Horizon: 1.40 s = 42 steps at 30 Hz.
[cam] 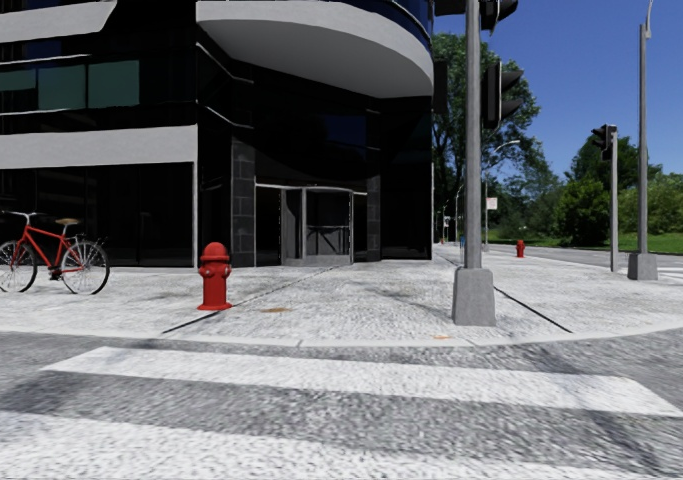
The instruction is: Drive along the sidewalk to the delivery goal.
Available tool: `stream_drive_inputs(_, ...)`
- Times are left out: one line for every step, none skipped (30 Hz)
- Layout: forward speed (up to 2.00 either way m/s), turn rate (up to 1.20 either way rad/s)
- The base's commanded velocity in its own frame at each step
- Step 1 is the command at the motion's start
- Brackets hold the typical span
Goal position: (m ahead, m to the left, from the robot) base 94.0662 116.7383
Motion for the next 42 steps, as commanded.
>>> stream_drive_inputs(2.00,0.00)
stream_drive_inputs(2.00,0.00)
stream_drive_inputs(2.00,0.00)
stream_drive_inputs(2.00,0.00)
stream_drive_inputs(2.00,0.00)
stream_drive_inputs(2.00,0.00)
stream_drive_inputs(2.00,0.00)
stream_drive_inputs(2.00,0.00)
stream_drive_inputs(2.00,0.00)
stream_drive_inputs(2.00,0.00)
stream_drive_inputs(2.00,0.00)
stream_drive_inputs(2.00,0.00)
stream_drive_inputs(2.00,0.00)
stream_drive_inputs(2.00,0.00)
stream_drive_inputs(2.00,0.00)
stream_drive_inputs(2.00,0.00)
stream_drive_inputs(2.00,0.00)
stream_drive_inputs(2.00,0.00)
stream_drive_inputs(2.00,0.00)
stream_drive_inputs(2.00,0.00)
stream_drive_inputs(2.00,0.00)
stream_drive_inputs(2.00,0.00)
stream_drive_inputs(2.00,0.00)
stream_drive_inputs(2.00,0.00)
stream_drive_inputs(2.00,0.00)
stream_drive_inputs(2.00,0.00)
stream_drive_inputs(2.00,0.00)
stream_drive_inputs(2.00,0.00)
stream_drive_inputs(2.00,0.00)
stream_drive_inputs(1.89,0.00)
stream_drive_inputs(1.69,0.00)
stream_drive_inputs(1.59,0.00)
stream_drive_inputs(1.59,0.00)
stream_drive_inputs(1.55,0.00)
stream_drive_inputs(1.53,0.00)
stream_drive_inputs(1.48,0.00)
stream_drive_inputs(1.48,0.00)
stream_drive_inputs(1.38,0.00)
stream_drive_inputs(1.34,0.00)
stream_drive_inputs(1.33,0.00)
stream_drive_inputs(1.33,0.00)
stream_drive_inputs(1.33,0.00)
